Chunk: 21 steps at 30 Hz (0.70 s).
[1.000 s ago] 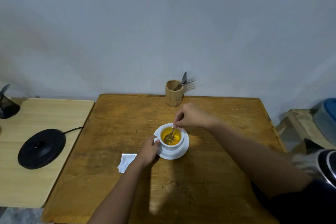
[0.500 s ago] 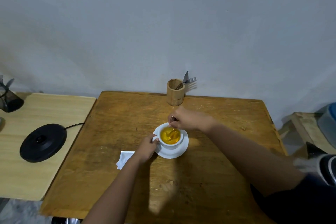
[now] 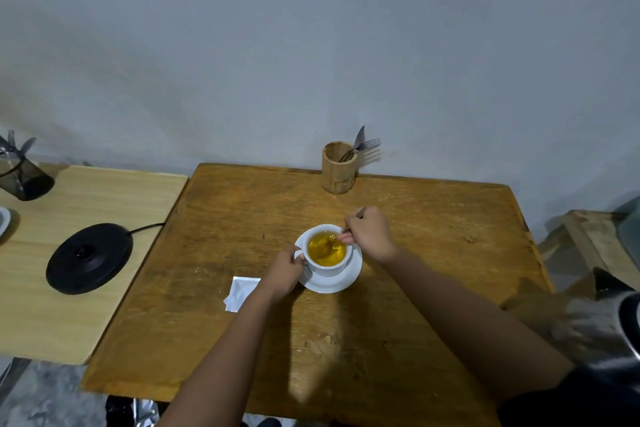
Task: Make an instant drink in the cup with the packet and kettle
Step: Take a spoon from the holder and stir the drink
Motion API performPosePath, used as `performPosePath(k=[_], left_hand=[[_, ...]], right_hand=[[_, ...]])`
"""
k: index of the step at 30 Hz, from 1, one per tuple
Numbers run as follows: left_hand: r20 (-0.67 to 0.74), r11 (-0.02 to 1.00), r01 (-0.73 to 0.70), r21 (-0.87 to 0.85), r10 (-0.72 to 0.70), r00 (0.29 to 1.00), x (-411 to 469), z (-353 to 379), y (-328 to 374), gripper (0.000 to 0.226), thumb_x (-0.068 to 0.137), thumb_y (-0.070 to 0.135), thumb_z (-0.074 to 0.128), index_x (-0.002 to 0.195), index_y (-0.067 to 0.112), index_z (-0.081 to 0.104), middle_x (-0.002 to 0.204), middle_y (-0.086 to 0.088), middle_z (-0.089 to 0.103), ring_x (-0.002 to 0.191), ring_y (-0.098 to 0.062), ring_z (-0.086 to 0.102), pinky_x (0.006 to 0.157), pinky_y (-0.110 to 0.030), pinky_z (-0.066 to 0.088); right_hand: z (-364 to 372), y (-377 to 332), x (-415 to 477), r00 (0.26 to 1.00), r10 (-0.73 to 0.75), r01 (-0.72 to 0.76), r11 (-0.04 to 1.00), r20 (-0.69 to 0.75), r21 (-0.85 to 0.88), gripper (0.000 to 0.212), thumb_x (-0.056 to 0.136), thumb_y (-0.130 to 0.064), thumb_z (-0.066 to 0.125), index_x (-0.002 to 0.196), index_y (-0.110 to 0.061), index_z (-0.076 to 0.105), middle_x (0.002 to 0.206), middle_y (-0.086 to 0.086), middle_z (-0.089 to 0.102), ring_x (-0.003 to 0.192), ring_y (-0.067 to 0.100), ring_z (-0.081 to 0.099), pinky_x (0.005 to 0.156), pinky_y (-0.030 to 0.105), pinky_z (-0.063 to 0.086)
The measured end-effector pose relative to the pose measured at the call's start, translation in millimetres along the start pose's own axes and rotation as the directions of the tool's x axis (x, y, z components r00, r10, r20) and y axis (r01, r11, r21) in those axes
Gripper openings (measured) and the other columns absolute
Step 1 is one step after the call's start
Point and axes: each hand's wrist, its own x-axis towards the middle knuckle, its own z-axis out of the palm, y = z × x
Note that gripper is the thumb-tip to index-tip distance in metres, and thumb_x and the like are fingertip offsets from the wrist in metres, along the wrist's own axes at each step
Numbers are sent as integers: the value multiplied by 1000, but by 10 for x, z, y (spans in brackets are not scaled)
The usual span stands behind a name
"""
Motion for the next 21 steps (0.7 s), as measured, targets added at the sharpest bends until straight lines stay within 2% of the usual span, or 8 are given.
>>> performPosePath(k=[2, 4, 8, 10, 12, 16, 19, 21], left_hand=[[3, 1000, -4, 6, 4, 1000, -5, 1, 11, 34, 96, 16, 41, 127, 6, 51, 124, -15, 59, 103, -21, 53, 82, -29, 39], [-6, 1000, -13, 9, 13, 1000, 3, 5, 10, 32, 96, 16, 41, 125, 7, 52, 124, -16, 60, 101, -21, 53, 83, -29, 40], [-19, 1000, -13, 26, 14, 1000, -3, 7, 23, 32, 96, 15, 41, 125, 5, 52, 122, -17, 60, 98, -20, 52, 81, -28, 38], [-22, 1000, -9, 26, 10, 1000, -11, 4, 31, 33, 96, 14, 41, 125, 5, 51, 124, -18, 60, 101, -22, 53, 82, -28, 38], [-24, 1000, -6, 23, 7, 1000, -22, 1, 42, 33, 96, 14, 42, 125, 5, 52, 125, -18, 59, 103, -23, 53, 83, -28, 38], [-22, 1000, 4, 28, -4, 1000, -37, 1, 58, 34, 96, 14, 41, 127, 5, 50, 127, -17, 58, 109, -26, 54, 83, -27, 37], [-23, 999, 4, 31, -3, 1000, -43, 0, 64, 33, 96, 14, 41, 126, 5, 51, 125, -18, 59, 102, -23, 53, 82, -27, 37], [-22, 999, 7, 32, -6, 1000, -46, -2, 68, 32, 96, 14, 41, 125, 5, 51, 124, -18, 59, 98, -20, 50, 82, -27, 37]], right_hand=[[10, 22, -36, 997, -62, 61, 997, -35, -39, 24, 93, -12, 49, 90, 6, 65, 65, 8, 68, 57, 11, 69, 67, 30, 61], [2, 0, -89, 984, -178, 175, 971, -9, -161, 23, 94, -14, 49, 88, 1, 66, 74, 12, 71, 70, 18, 70, 75, 40, 60], [-53, -137, -231, 897, -396, 442, 772, 197, -457, 25, 94, -15, 48, 101, -2, 68, 93, 15, 71, 83, 25, 66, 75, 41, 57], [-84, -195, -279, 850, -415, 527, 648, 325, -550, 27, 95, -17, 46, 105, -3, 67, 97, 16, 69, 84, 26, 64, 75, 43, 56], [-123, -231, -303, 826, -387, 564, 583, 411, -584, 28, 95, -18, 45, 111, -6, 66, 100, 15, 68, 86, 26, 63, 73, 40, 55], [-142, -224, -314, 787, -355, 608, 588, 505, -534, 25, 94, -17, 50, 107, -6, 68, 92, 14, 70, 75, 22, 61, 58, 27, 44], [-95, -180, -316, 760, -373, 628, 632, 532, -454, 22, 93, -15, 52, 98, -4, 70, 84, 17, 71, 72, 28, 64, 61, 36, 48], [-54, -148, -317, 760, -409, 635, 634, 505, -441, 23, 92, -13, 53, 94, 0, 71, 83, 19, 71, 70, 29, 62, 61, 37, 47]])
